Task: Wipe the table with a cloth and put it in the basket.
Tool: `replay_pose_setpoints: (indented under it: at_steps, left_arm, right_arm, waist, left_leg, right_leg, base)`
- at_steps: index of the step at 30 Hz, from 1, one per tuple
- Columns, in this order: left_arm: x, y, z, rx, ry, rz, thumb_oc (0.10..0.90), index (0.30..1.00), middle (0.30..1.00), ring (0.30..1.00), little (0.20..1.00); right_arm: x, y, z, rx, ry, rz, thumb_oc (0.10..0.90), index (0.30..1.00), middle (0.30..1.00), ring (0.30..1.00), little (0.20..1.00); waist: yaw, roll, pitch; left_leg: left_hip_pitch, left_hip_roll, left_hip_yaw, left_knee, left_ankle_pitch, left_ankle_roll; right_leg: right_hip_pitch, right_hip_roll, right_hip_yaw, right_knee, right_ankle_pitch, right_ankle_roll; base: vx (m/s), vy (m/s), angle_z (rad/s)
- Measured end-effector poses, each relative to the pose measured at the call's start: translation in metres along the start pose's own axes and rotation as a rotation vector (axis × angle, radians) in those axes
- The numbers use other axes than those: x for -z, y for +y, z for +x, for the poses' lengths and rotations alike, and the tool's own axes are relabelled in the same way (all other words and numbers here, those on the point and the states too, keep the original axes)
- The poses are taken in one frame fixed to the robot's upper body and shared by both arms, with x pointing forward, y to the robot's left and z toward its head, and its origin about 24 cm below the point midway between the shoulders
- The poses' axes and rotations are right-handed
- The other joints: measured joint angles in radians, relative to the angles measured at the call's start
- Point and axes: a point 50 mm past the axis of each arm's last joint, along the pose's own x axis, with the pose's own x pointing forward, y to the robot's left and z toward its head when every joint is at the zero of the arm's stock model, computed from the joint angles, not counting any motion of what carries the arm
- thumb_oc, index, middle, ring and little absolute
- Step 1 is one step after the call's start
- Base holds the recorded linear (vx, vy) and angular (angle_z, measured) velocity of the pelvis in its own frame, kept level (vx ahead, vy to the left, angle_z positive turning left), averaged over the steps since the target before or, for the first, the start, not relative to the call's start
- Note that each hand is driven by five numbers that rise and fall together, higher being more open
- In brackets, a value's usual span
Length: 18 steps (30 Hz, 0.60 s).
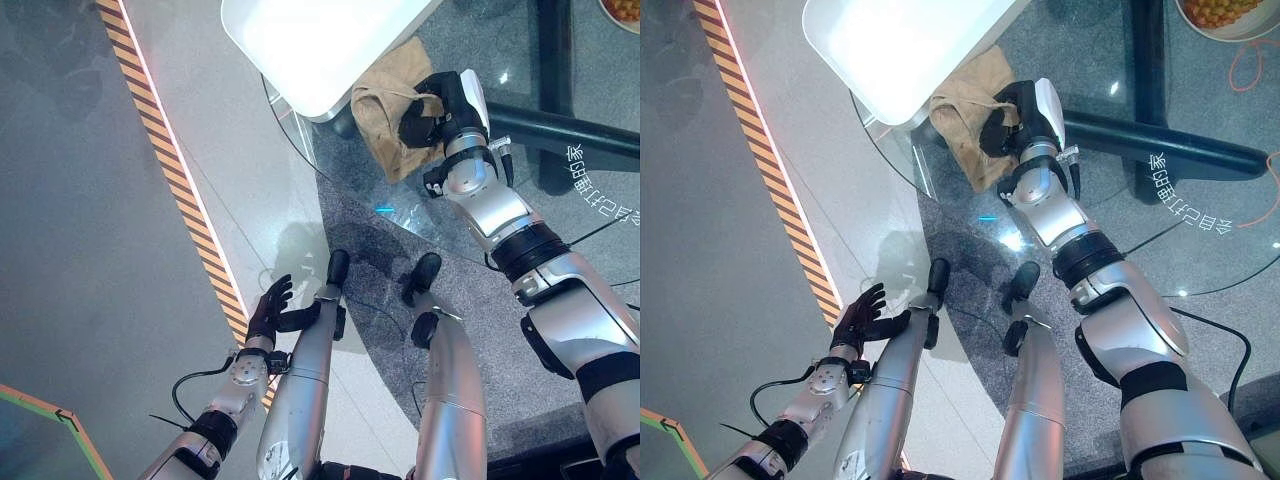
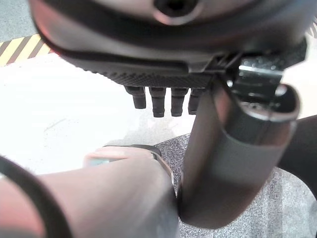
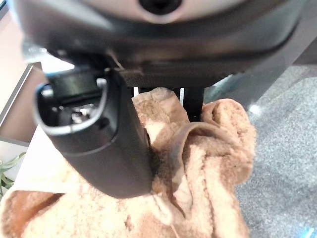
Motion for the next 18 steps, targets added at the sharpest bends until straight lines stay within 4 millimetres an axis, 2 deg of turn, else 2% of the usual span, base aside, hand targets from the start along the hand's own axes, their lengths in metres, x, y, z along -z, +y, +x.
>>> replay_pose_setpoints:
  at_steps: [9,14,18]
  left_arm:
    - [-0.002,0.003,0.0,-0.002,-0.016,0.004,0.8,0.9,0.9,0.9,0.9]
    - [-0.004,0.013,0.0,-0.015,-0.037,0.024,0.8,0.9,0.9,0.9,0.9]
    - [-0.005,0.015,0.0,-0.016,-0.04,0.029,0.8,0.9,0.9,0.9,0.9]
  right_arm:
    - [0.004,-0.013,0.003,0.035,-0.025,-0.096,0.1,0.3,0.3,0.3,0.2]
    - [0.006,-0.026,0.005,0.059,-0.031,-0.112,0.1,0.3,0.3,0.3,0.2]
    - [0.011,-0.043,0.007,0.096,-0.027,-0.137,0.1,0.3,0.3,0.3,0.2]
  waist:
    - [-0.014,-0.006,-0.001]
    - [-0.023,-0.04,0.002]
    - [-0.029,-0.047,0.005]
  left_leg:
    - [-0.016,-0.004,0.007,0.004,-0.001,0.026]
    - [-0.022,-0.006,0.032,0.003,-0.001,0.039]
    - [-0.022,-0.009,0.061,0.01,-0.01,0.057]
  right_leg:
    - [0.001,0.004,0.008,-0.039,0.024,0.026]
    - [-0.003,0.007,0.033,-0.072,0.055,0.033]
    - [-0.004,0.005,0.06,-0.088,0.072,0.05]
  base:
    - [0.0,-0.05,-0.02]
    - [-0.01,-0.052,-0.09]
    - [-0.01,-0.056,-0.14]
